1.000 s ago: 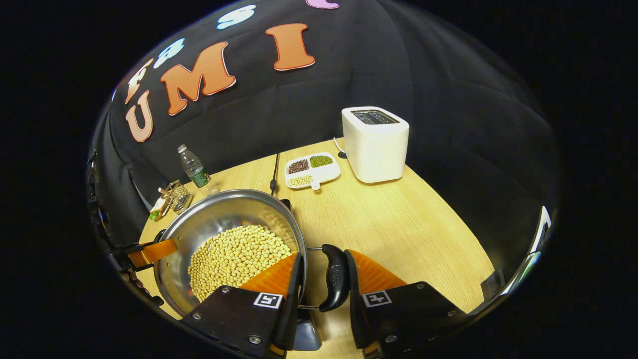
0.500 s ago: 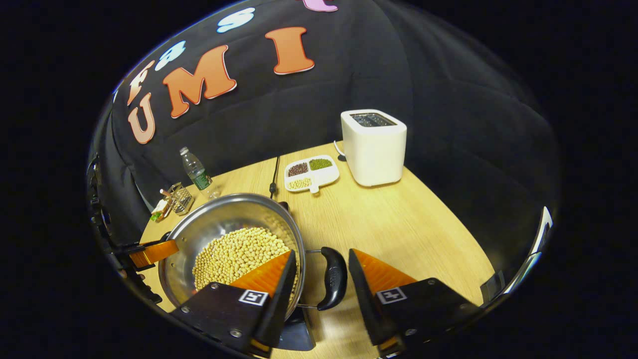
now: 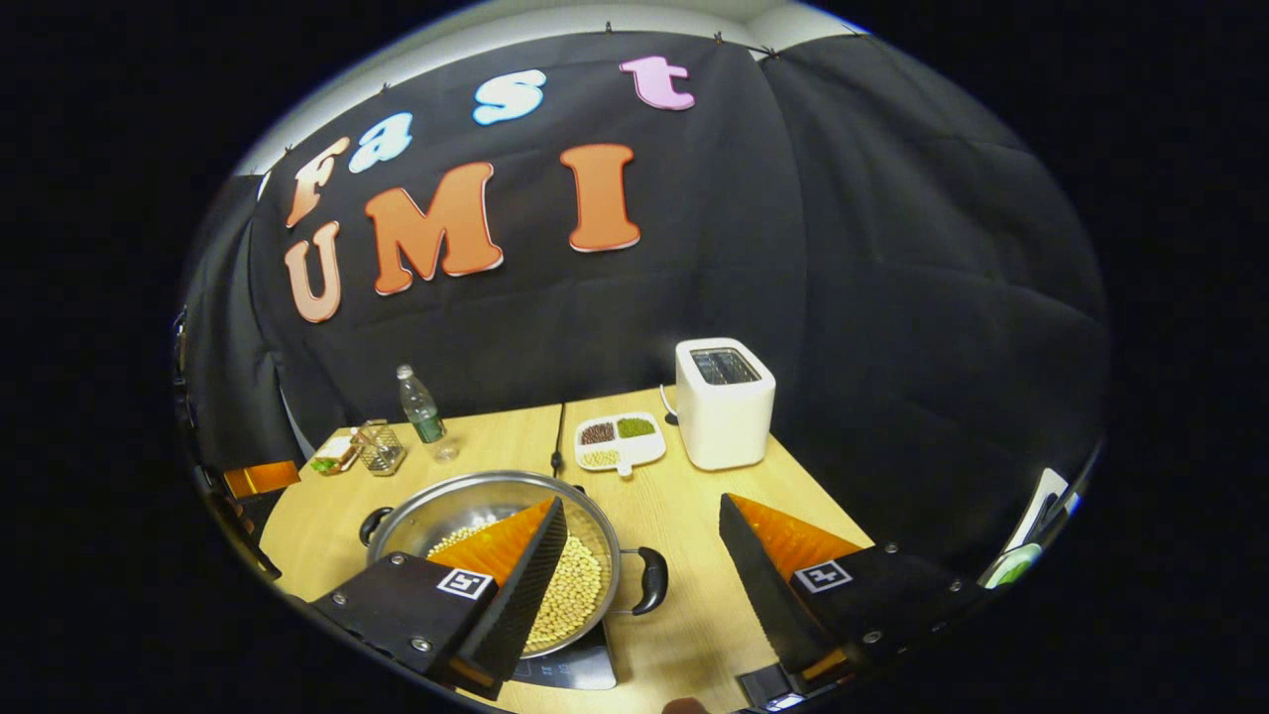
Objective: First push the handle of the pot to place it horizontally, then grasp the pot with both hands and set it on the induction cooktop.
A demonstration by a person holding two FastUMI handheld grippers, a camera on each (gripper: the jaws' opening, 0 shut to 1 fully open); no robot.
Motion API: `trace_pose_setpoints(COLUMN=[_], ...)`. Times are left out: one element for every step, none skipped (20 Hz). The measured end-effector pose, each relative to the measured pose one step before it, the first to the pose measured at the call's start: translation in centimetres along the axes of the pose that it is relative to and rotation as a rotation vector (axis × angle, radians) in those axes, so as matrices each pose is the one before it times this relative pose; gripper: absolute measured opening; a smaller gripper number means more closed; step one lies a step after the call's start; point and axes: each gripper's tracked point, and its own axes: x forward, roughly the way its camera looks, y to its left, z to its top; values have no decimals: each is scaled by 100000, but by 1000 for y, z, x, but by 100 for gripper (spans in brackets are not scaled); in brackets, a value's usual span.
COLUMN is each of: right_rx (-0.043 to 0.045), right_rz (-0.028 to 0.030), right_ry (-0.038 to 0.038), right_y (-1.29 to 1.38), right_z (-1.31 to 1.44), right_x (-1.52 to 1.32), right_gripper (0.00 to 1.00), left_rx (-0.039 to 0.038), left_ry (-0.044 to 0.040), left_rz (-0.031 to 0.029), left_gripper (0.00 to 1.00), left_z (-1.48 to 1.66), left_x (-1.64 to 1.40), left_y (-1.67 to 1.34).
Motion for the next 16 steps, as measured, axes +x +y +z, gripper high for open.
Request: trace_pose_setpoints(right_rx=[-404,-614,-815,-835,-255,625,1301,1537,1362,623,54,-105,-303,-511,-15,337], right_rz=[1432,1292,887,244,1,459,984,645,-373,-771,-942,-1295,-702,-399,-459,-166], right_ry=[-2992,-2911,-2827,-2842,-3079,-2711,-2326,-2342,-3006,-3606,-2596,-1653,-1472,-599,113,384], right_y=[546,548,344,145,187,276,368,261,-128,-200,-202,-297,-245,-231,-215,-195], right_z=[1171,1104,1117,1116,1162,1118,975,1029,1164,1245,789,561,453,219,-65,-194], right_x=[-1302,-1130,-1088,-1016,-856,-942,-968,-893,-624,-612,-522,-404,-329,-197,-274,-22], right_gripper=[95,95,95,95,95,95,95,95,95,95,95,95,95,95,95,95], left_rx=[636,1145,1767,1857,1036,-313,-1032,-1292,-917,-236,370,719,785,493,317,541], left_ry=[-4712,-4854,-4568,-3931,-3009,-2494,-2333,-2312,-2881,-2988,-2285,-1679,-1197,-1078,-789,-291], left_rz=[535,561,500,181,-36,-510,-1034,-1133,-995,-945,-284,725,1226,1213,742,314], left_gripper=[89,88,89,89,89,89,87,87,87,87,88,87,87,87,87,87], left_z=[1934,1904,1754,1518,1305,1336,1541,1479,1563,1459,1149,967,708,514,305,108], left_x=[-1529,-1366,-1275,-1206,-1107,-997,-1021,-932,-810,-756,-444,-525,-379,-326,-255,-274], left_y=[396,350,392,416,354,207,-53,55,221,184,278,506,526,438,30,18])
